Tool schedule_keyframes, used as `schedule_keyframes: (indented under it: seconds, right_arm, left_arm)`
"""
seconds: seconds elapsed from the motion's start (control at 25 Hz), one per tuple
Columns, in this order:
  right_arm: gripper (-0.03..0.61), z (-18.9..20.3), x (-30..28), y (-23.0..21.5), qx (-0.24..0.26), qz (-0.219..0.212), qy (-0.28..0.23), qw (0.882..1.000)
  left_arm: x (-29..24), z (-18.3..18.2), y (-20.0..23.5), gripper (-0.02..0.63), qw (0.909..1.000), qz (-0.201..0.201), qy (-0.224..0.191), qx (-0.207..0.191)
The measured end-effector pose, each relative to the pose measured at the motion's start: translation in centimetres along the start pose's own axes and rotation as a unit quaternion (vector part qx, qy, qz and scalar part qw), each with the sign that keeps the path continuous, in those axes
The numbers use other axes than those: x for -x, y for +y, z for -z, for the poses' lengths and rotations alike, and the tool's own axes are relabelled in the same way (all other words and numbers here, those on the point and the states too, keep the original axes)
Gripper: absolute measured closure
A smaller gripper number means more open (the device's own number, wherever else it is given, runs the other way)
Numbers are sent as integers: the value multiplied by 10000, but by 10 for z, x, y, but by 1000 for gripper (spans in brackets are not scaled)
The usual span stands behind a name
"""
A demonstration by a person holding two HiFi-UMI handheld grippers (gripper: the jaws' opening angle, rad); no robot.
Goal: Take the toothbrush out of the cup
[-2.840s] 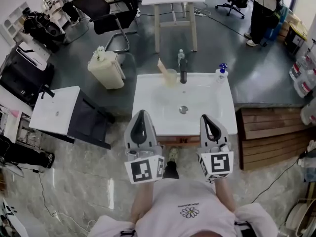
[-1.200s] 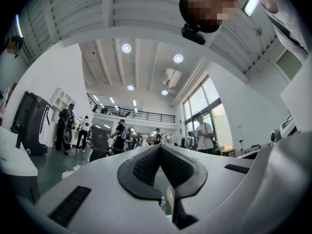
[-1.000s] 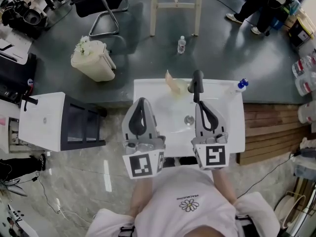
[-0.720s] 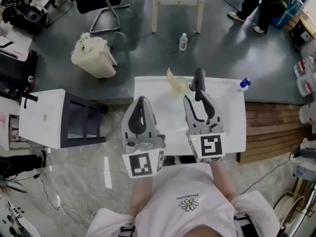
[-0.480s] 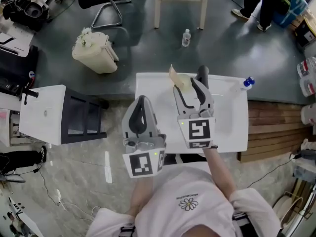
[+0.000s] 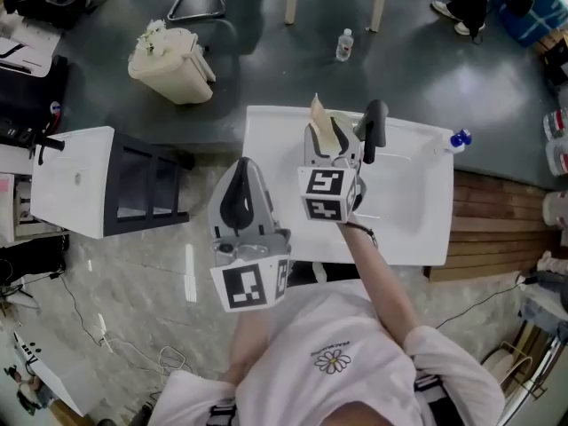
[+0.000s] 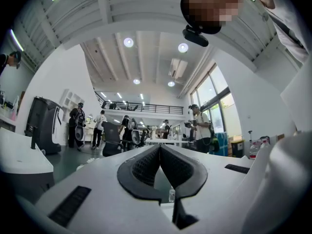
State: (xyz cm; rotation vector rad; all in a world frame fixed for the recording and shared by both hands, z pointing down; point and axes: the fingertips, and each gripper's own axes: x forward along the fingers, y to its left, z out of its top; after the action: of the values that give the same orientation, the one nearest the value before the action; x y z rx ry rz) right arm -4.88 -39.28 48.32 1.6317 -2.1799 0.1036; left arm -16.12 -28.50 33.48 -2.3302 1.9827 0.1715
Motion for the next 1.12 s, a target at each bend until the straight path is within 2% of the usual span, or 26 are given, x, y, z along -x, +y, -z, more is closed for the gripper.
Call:
schedule_keyframes:
  seconds: [0.2,0.32,0.4,0.72,0.88,1.12]
  right_arm:
    - [453,13,-15,-5,-117,86,261,9996]
    - [526,17,-17,-9,-190,146,309,9992]
    - [549,19,-15,-12,-231,181,341,9990]
    - [557,20,-10,-10,-255,131,318,9991]
    - [557,1,5,-18,-567,56,147,9983]
    - [558,-47,39,-39,-1004,-51,-295,9945]
  left_arm:
    - [-1,5,2,597,9999,-93,97,-9]
    - [-1,6,2,597,9998,-124,121,-13]
    - [-1,5,1,597,9998,-126,129,-18]
    - [0,3,-4,597,9999,-111,63,-1]
    - [-2,-6,-9,597,10000,-51,-67,27]
    - [-7,-28,-19,597,9994,38,-332,63]
